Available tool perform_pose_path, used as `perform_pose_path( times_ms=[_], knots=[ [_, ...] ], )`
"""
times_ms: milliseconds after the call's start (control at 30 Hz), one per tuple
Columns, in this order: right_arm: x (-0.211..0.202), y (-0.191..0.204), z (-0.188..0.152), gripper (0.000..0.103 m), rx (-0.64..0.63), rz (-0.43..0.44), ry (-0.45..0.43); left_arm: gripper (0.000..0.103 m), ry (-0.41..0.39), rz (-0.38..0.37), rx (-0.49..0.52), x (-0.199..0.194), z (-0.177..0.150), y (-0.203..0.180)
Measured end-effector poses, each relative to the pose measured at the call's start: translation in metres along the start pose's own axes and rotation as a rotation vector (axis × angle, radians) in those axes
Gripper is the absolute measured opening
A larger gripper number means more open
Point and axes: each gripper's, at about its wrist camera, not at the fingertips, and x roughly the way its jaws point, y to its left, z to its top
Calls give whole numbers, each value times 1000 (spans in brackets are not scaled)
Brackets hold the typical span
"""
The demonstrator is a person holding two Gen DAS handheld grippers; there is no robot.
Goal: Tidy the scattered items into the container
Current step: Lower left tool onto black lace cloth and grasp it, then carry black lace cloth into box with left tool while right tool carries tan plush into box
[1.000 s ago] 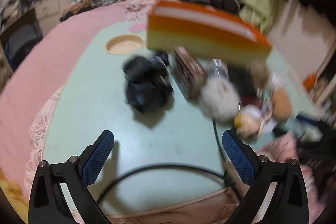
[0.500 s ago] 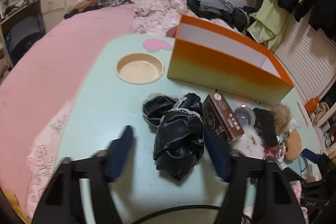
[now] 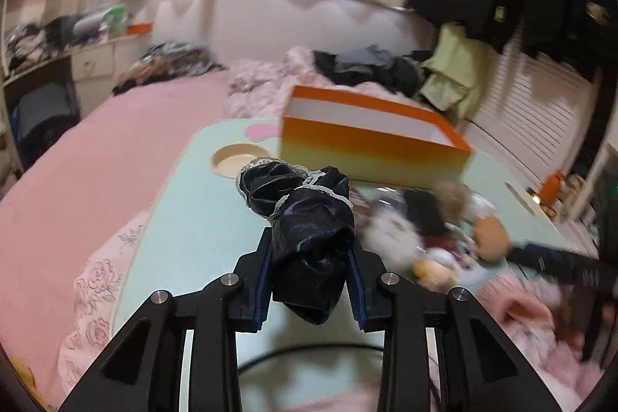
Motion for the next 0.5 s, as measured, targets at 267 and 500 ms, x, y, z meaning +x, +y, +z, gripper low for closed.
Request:
perform_pose_path(
  times_ms=[267, 500],
  knots=[
    [17, 3, 12, 66, -4, -18, 20, 32, -41, -33, 65, -12, -3, -23],
    [27, 11, 14, 51, -61, -35, 27, 32, -29, -41, 20, -9, -4, -13]
  ],
)
